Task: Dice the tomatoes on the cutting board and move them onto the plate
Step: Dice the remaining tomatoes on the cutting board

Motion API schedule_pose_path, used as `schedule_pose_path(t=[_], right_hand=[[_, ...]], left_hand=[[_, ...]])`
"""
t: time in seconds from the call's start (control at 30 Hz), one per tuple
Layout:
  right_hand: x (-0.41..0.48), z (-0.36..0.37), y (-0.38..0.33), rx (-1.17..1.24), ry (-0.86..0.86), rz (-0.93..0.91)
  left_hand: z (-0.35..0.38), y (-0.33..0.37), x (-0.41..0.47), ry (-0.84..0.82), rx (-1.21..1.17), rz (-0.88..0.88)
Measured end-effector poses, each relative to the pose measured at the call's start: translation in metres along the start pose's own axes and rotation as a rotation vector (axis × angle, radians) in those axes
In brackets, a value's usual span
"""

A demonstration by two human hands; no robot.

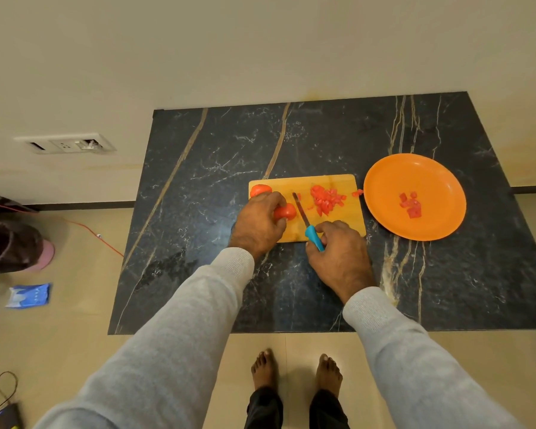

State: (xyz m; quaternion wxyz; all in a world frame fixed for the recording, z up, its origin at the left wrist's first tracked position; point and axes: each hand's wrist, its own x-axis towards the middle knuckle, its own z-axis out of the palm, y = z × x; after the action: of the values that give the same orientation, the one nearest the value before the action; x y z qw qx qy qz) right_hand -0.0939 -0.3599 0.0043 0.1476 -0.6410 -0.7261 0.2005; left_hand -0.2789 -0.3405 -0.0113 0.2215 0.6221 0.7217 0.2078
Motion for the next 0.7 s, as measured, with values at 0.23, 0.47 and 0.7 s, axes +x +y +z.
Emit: schedule_pose_path(t=[0.23, 0.47, 0.7], right_hand=[[0.007, 0.001, 0.002, -0.078, -0.073, 0.055], [0.005, -0.003, 0.011, 0.03, 0.003, 0.048], [0.0, -0.005, 0.007, 0.081, -0.012, 0.107]], left_hand=[[0.001, 0.0, -0.003, 0.015, 0.003, -0.001], [0.008, 0.011, 0.004, 0.005, -0.018, 0.037], [0.012, 0.023, 0.008, -0.009, 0.072, 0.038]])
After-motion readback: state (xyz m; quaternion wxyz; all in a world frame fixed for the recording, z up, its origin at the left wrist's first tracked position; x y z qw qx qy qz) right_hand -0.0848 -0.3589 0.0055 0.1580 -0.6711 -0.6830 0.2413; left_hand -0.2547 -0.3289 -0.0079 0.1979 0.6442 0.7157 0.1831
